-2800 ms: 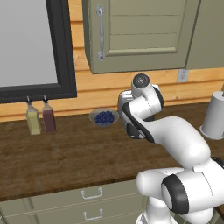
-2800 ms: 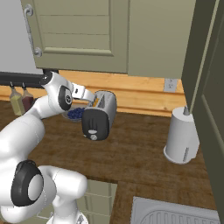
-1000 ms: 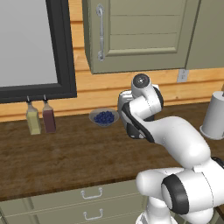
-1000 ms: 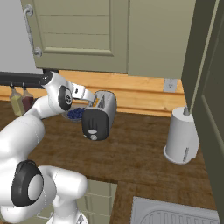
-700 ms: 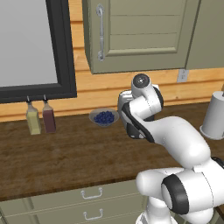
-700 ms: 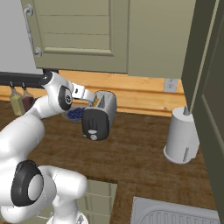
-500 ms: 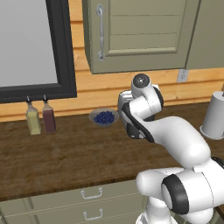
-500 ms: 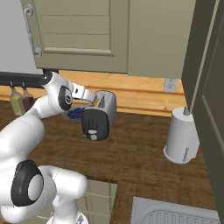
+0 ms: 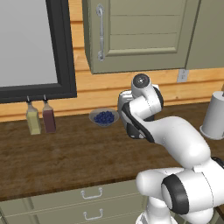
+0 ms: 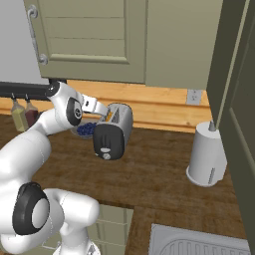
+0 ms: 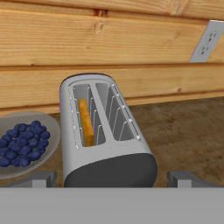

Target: Start the toaster. Once the lever pops up, take the bread to the plate on the dining counter.

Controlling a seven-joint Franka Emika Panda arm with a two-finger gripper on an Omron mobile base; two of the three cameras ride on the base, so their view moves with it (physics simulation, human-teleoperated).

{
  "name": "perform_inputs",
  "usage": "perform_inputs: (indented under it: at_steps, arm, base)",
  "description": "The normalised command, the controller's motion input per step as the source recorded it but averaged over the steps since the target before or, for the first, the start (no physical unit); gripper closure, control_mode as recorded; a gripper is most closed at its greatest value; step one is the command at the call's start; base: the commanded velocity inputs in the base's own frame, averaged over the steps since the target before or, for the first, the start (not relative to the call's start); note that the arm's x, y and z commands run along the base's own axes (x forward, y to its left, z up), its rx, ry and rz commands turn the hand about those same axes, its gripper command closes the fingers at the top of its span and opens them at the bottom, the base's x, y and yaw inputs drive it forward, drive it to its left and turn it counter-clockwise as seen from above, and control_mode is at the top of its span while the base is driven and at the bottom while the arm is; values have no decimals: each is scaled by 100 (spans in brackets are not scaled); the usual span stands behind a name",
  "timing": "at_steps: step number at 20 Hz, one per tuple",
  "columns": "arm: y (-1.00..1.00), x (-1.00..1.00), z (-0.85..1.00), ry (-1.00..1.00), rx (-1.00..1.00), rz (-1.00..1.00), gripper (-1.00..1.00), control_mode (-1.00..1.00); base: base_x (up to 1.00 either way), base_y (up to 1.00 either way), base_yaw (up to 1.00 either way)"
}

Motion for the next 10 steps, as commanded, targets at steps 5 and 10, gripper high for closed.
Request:
perform_inputs:
  at_steps: [5, 10]
  arm:
    - [0, 0, 0, 0, 0, 0, -100, -100]
    - [0, 0, 0, 0, 0, 0, -100, -100]
  base:
    - [0, 0, 0]
    - [0, 0, 0]
